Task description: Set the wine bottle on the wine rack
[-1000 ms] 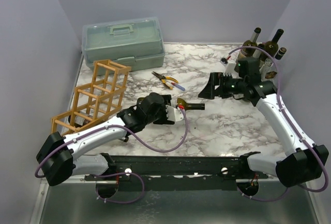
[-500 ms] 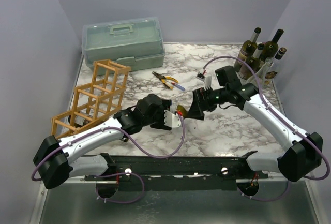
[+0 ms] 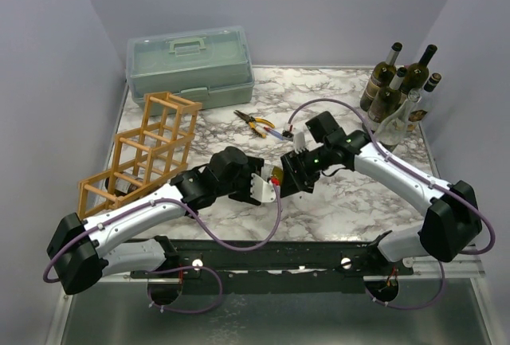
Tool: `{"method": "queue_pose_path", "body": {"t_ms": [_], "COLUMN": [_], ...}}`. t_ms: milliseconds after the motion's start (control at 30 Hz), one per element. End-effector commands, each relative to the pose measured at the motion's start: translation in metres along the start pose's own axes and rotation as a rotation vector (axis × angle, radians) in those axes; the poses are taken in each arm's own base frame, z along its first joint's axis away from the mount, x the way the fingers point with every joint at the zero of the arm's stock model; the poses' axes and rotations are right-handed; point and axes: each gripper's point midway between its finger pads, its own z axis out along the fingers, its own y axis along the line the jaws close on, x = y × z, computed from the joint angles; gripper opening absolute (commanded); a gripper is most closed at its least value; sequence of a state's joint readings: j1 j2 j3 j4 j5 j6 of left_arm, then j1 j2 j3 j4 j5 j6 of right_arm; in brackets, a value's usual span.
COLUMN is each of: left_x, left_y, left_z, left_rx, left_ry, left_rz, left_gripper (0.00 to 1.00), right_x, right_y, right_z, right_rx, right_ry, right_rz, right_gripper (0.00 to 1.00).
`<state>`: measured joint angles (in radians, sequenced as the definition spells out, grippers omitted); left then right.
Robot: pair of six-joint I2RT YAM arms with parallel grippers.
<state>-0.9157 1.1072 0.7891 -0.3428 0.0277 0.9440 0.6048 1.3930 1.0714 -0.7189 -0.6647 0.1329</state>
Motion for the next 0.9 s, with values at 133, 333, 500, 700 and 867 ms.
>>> {"method": "queue_pose_path", "body": {"t_ms": [133, 333, 500, 700, 867], "left_x": [-0.020, -0.019, -0.028, -0.038, -0.056], "left_y": [0.011, 0.018, 0.025, 0.028, 0.052], "left_z": [-0.003, -0.003, -0.011, -0.018, -0.037], "left_rx": [-0.036, -0.089, -0.149, -0.151, -0.249], "left_ry": [-0.087, -0.086, -0.147, -0.193, -0.285], "left_rz": [0.047, 0.047, 0.012, -0.020, -0.109], "left_gripper": [0.00, 0.19, 0.99, 0.99, 0.99], "right_x": [0.010, -0.003, -0.017, -0.024, -0.023], "right_y": [0.001, 0.004, -0.006, -0.019, -0.020], "right_z": [0.022, 0.017, 0.010, 0.003, 0.009], "right_rx": [0.049, 0.067, 0.149, 0.236, 0.213], "right_ry": [0.086, 0.022, -0.096, -0.198, -0.217], "right_rz": [-0.071, -0.129, -0.150, -0.138, -0.156], "right_gripper": [0.57, 0.04, 0.01, 0.00, 0.01]}}
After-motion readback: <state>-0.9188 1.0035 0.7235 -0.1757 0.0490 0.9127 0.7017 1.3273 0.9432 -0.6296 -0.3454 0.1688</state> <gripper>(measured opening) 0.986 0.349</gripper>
